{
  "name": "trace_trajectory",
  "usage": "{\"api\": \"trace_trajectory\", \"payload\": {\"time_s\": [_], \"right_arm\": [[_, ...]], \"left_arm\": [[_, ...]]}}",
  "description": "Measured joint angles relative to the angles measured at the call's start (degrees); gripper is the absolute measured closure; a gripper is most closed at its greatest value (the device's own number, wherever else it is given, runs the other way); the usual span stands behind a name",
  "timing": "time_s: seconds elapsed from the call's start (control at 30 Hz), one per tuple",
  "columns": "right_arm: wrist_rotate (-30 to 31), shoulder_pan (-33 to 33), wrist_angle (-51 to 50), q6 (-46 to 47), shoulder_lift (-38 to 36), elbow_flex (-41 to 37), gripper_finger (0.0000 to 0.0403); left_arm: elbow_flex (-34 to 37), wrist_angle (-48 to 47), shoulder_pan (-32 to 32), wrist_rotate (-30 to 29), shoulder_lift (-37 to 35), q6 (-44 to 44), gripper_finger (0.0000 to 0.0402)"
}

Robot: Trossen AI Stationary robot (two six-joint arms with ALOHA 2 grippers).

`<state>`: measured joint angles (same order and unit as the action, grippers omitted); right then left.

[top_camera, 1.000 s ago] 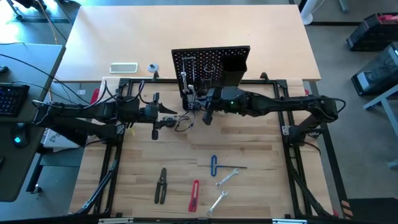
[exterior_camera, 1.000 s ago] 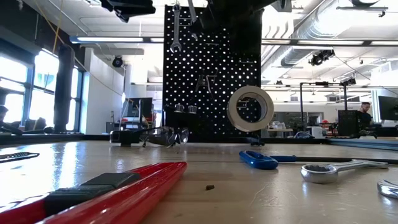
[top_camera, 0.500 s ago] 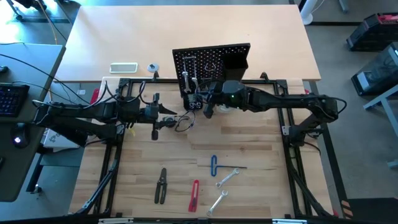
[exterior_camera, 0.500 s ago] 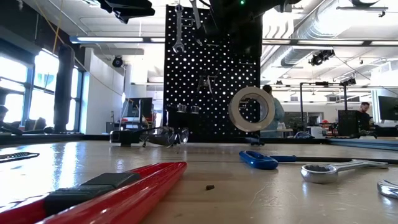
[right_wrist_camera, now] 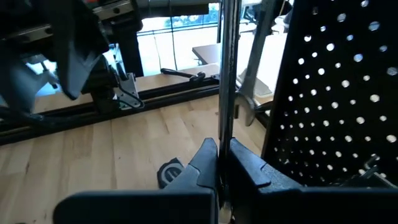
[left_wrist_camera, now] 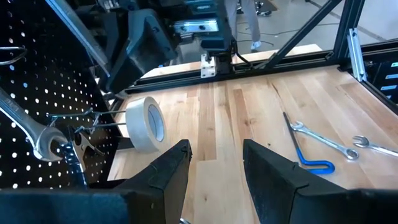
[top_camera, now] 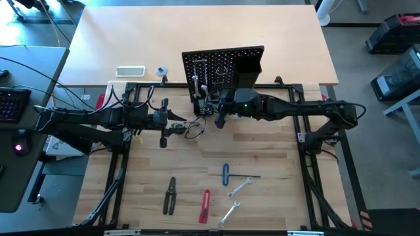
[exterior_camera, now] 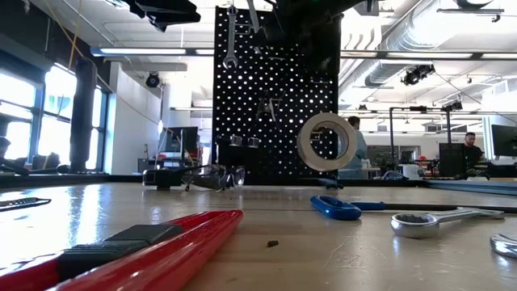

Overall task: Hang tools onto peg board
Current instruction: Hang the top left wrench on the pegboard

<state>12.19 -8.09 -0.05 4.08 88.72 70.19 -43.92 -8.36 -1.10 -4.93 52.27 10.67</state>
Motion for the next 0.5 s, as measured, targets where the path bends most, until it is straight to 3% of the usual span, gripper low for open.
{"api": "trace_trajectory", "payload": {"time_s": [0.27,0.4,0.5], "right_arm": [[1.23,3.72,1.47,0.05,-0.23,0.0,0.0396],[1.21,6.13,3.14,-2.05,-0.23,0.0,0.0396],[1.19,7.84,4.17,-2.57,-0.23,0.0,0.0396]], "left_arm": [[0.0,3.14,0.0,0.37,1.44,-1.03,0.0258],[0.0,10.96,0.23,3.62,6.16,-2.08,0.0258],[0.0,16.56,1.08,2.65,10.41,-1.94,0.0258]]}}
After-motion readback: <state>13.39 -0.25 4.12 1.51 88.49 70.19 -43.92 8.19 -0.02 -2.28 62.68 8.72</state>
